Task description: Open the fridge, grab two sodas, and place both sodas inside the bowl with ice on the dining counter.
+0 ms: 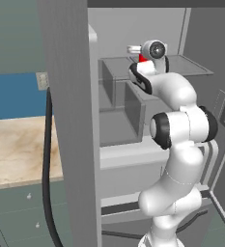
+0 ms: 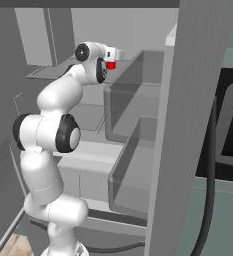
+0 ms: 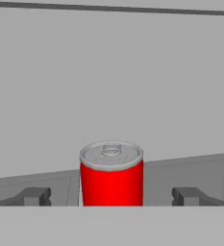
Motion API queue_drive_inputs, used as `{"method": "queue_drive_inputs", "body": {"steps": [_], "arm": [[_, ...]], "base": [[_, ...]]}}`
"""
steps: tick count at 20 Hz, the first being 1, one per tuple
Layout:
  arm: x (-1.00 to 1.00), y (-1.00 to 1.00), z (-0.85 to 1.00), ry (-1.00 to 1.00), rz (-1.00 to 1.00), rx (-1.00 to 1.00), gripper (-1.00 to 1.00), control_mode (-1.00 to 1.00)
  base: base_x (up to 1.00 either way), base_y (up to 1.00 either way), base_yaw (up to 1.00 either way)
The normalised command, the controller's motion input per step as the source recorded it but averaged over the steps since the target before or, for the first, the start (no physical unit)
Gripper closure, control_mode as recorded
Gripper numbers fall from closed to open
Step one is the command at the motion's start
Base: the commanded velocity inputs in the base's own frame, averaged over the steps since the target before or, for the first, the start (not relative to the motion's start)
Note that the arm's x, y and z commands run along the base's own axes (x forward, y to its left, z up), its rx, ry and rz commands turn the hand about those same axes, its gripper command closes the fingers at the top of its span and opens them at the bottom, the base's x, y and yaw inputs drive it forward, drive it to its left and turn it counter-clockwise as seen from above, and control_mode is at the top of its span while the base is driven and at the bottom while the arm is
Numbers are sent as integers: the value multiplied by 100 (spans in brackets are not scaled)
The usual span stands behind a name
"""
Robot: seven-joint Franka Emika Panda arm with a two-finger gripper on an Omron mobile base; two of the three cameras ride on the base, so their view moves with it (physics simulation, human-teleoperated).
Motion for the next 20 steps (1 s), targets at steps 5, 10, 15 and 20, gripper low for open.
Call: {"method": "queue_drive_inputs", "body": {"steps": [5, 10, 15, 20], "arm": [[7, -4, -4, 3, 0, 0, -100, -100], [17, -5, -3, 8, 0, 0, -100, -100], [13, -5, -1, 12, 0, 0, -100, -100], [8, -2, -4, 8, 0, 0, -100, -100]], "base": [[0, 0, 0], [0, 0, 0], [0, 0, 0], [0, 0, 0]]}}
